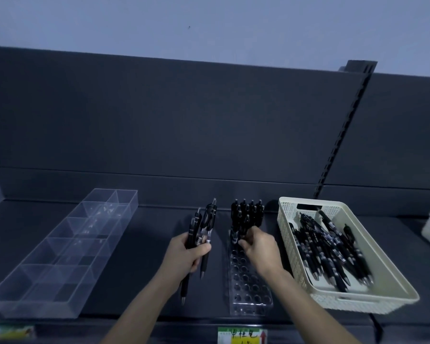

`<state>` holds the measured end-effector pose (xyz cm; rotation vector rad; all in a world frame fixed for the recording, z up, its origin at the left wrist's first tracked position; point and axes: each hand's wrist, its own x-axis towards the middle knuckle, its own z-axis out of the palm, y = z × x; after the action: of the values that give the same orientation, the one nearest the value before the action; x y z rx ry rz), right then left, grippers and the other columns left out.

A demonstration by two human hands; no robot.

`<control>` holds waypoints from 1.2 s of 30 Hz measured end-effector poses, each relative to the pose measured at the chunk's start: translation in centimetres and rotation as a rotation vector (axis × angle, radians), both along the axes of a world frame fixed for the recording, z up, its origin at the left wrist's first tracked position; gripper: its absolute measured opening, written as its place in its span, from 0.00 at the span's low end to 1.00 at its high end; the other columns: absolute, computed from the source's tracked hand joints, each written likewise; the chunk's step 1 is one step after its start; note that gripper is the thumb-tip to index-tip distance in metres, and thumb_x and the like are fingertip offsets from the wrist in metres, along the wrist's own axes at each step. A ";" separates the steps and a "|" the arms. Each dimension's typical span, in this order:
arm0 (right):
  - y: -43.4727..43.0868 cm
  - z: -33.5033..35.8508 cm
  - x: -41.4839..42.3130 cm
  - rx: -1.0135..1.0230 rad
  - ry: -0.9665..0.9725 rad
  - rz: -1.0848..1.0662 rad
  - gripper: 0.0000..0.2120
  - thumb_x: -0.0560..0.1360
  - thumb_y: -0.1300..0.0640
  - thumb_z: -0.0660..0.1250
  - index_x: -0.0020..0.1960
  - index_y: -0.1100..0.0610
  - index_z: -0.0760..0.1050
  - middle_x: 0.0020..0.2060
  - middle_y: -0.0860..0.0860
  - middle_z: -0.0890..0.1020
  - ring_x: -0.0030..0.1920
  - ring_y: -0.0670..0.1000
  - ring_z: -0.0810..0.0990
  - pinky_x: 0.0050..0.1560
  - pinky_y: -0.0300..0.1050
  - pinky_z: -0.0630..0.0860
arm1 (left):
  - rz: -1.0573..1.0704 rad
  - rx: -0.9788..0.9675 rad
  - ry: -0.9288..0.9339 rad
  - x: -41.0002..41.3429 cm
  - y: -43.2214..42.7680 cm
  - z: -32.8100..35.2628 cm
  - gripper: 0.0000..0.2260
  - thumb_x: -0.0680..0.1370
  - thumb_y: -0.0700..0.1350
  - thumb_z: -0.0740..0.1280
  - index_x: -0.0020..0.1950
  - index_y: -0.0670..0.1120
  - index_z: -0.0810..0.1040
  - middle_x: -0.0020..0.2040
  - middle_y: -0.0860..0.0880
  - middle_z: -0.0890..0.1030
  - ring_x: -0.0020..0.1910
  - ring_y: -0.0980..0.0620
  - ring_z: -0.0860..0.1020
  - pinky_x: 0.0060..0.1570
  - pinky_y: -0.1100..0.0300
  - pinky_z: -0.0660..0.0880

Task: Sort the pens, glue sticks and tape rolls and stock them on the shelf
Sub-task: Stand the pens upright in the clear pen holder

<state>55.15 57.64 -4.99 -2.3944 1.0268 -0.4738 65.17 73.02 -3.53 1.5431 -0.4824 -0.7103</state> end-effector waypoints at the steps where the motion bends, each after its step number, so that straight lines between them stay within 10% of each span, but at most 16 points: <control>1: -0.1 0.0 0.0 -0.001 -0.001 0.001 0.08 0.75 0.55 0.66 0.49 0.60 0.74 0.44 0.54 0.83 0.40 0.51 0.79 0.41 0.41 0.74 | -0.001 0.000 -0.002 -0.1 -0.1 0.0 0.08 0.74 0.34 0.68 0.37 0.42 0.74 0.24 0.49 0.67 0.21 0.56 0.63 0.21 0.66 0.61; 17: -0.5 0.1 -1.5 0.060 -0.157 0.003 0.08 0.74 0.55 0.69 0.48 0.60 0.78 0.40 0.53 0.83 0.40 0.50 0.81 0.47 0.45 0.79 | -0.012 -0.030 -0.009 -2.0 -1.7 0.9 0.04 0.72 0.33 0.69 0.41 0.40 0.76 0.24 0.51 0.69 0.21 0.58 0.66 0.20 0.67 0.62; 26: 0.7 5.0 -3.1 0.642 -0.445 0.255 0.15 0.74 0.64 0.67 0.29 0.58 0.71 0.23 0.48 0.71 0.22 0.40 0.67 0.25 0.29 0.65 | -0.133 -0.050 0.056 -3.9 -3.8 1.2 0.05 0.72 0.34 0.70 0.39 0.41 0.75 0.25 0.50 0.71 0.21 0.57 0.66 0.21 0.66 0.62; 36: -3.2 3.2 -2.9 0.207 -0.354 -0.007 0.14 0.74 0.60 0.68 0.32 0.55 0.67 0.28 0.49 0.74 0.30 0.46 0.70 0.32 0.34 0.66 | -0.043 -0.039 0.048 -3.6 -3.6 1.0 0.04 0.81 0.41 0.58 0.47 0.46 0.71 0.32 0.50 0.81 0.26 0.54 0.69 0.24 0.62 0.66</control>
<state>52.26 54.40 -1.74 -2.0330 0.8781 -0.7258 61.53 69.42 -2.49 1.4799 -0.4919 -0.7660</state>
